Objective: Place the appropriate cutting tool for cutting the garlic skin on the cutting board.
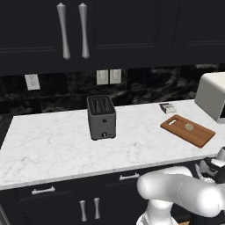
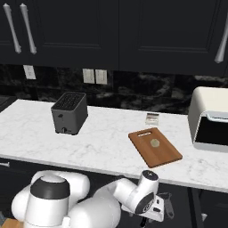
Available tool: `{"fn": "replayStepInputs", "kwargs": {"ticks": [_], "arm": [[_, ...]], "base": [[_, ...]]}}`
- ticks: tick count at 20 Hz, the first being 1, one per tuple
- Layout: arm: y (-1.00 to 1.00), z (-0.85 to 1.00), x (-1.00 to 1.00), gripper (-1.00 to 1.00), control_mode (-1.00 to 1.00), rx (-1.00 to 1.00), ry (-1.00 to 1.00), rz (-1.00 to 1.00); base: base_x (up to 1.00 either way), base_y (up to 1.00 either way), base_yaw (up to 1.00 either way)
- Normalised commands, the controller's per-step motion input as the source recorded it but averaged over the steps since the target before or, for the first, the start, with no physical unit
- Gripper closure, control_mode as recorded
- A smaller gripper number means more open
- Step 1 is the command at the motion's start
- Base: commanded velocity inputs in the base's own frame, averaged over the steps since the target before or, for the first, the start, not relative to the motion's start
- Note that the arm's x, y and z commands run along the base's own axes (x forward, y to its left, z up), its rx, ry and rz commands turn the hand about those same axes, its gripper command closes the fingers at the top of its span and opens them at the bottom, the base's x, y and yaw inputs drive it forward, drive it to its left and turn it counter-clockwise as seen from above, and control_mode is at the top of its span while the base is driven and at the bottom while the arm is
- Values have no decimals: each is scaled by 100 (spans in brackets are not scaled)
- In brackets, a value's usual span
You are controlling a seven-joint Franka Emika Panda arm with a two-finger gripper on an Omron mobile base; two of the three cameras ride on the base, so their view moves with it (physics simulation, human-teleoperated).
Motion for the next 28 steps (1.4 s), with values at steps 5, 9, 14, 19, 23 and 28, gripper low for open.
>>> {"fn": "replayStepInputs", "kwargs": {"ticks": [5, 9, 14, 19, 23, 28], "arm": [[1, -44, 0, -100, -100, 0, 2, 0], [0, -32, 0, -100, -100, 0, 0, 0], [-4, -28, 0, 100, -100, 0, 0, 0], [-6, -26, 0, 100, -100, 0, 0, 0], [0, -24, -31, 100, -100, 0, 0, 0], [0, 19, -41, 100, -100, 0, 0, 0]], "base": [[0, 0, 0], [0, 0, 0], [0, 0, 0], [0, 0, 0], [0, 0, 0], [0, 0, 0]]}}
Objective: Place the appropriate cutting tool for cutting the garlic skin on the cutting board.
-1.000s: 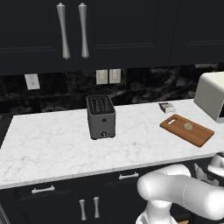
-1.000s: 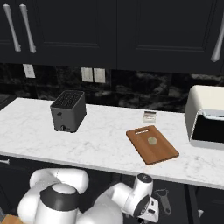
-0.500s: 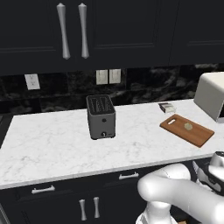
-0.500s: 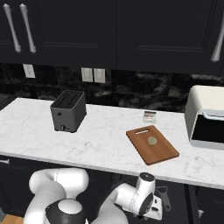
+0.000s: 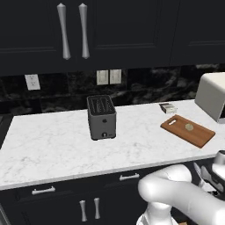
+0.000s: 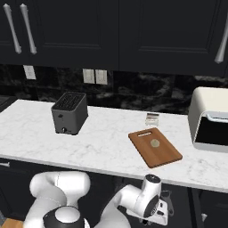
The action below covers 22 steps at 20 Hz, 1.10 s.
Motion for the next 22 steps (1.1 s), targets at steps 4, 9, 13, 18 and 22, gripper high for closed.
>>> {"fn": "replayStepInputs", "kwargs": {"ticks": [4, 9, 13, 18, 22], "arm": [[4, 70, -67, 100, -100, 2, 0, 0], [11, 90, -46, 100, -100, 1, 0, 0], [3, 99, -43, 100, -100, 0, 0, 0], [2, 100, -66, 100, -100, 5, 0, 0], [1, 100, -29, 100, -100, 5, 0, 0]], "base": [[0, 0, 0], [0, 0, 0], [0, 0, 0], [0, 0, 0], [0, 0, 0]]}}
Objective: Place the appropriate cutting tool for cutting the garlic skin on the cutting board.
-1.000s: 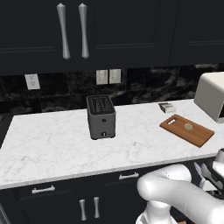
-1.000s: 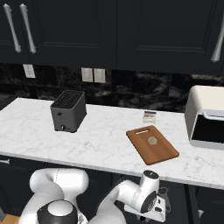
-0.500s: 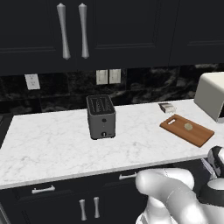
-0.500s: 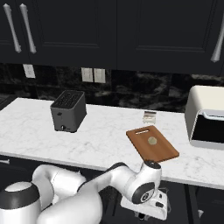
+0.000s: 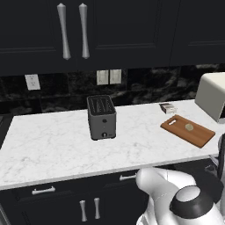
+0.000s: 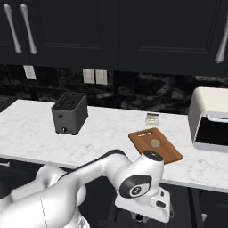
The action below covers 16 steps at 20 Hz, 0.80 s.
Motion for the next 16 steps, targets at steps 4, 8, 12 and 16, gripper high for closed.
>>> {"fn": "replayStepInputs", "kwargs": {"ticks": [4, 8, 12, 16], "arm": [[-5, 100, -6, 100, -100, 4, 6, 5], [-10, 96, 44, 100, -100, 5, 8, 5], [-36, 43, 100, 100, -100, 2, 9, 8], [-64, 2, 100, 100, -100, 2, 1, 20]], "base": [[0, 0, 0], [0, 0, 0], [0, 0, 0], [0, 0, 0]]}}
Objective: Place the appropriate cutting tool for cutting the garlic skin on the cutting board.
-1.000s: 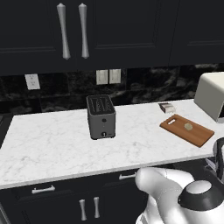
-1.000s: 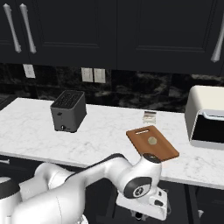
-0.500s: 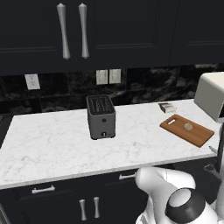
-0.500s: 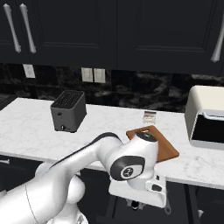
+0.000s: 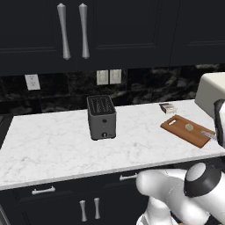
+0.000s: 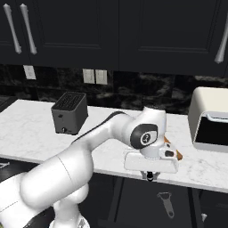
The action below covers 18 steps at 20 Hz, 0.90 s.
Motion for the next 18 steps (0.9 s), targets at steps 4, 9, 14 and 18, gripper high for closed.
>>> {"fn": "replayStepInputs", "kwargs": {"ticks": [4, 9, 14, 18], "arm": [[-55, 0, 100, 100, -100, 3, 0, 27], [-9, -21, 99, 100, -100, 0, 0, 21], [0, -24, 75, 100, -100, 0, 2, 14], [1, -61, 37, 100, -100, 1, 2, 9]], "base": [[0, 0, 0], [0, 0, 0], [0, 0, 0], [0, 0, 0]]}}
